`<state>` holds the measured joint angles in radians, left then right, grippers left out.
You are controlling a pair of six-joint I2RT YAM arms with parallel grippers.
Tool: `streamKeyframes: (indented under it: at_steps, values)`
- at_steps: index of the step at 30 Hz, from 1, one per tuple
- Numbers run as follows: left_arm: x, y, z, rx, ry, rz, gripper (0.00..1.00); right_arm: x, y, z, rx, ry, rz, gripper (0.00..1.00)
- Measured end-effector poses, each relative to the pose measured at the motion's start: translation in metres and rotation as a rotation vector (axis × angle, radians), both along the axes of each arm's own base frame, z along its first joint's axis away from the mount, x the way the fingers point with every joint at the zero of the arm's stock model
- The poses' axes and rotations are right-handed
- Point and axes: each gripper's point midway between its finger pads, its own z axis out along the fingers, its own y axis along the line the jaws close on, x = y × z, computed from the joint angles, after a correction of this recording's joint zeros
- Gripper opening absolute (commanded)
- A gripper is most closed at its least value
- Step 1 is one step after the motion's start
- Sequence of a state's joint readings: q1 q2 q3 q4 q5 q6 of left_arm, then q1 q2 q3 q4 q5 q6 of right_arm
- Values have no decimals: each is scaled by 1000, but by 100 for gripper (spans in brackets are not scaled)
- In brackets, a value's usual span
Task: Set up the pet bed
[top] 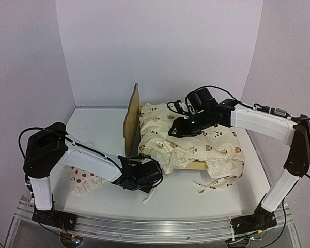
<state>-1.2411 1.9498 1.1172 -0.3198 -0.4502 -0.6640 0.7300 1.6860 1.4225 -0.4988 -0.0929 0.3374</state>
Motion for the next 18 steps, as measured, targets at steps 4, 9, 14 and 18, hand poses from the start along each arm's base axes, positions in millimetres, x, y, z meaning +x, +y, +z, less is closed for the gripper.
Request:
streamKeyframes:
  at_steps: [4,9,14,18]
  values:
    - [1,1,-1,-25,-16,0,0,-4,-4,-2,-6,4,-2,43]
    - [-12,22,0,-37,12,-19,0,-12,-12,-4,-9,9,-6,43]
    - [-38,44,2,-45,113,-67,0,-26,-22,2,-1,2,-6,42]
    - [-61,56,9,-66,207,-116,0,-45,-19,7,6,-7,30,42]
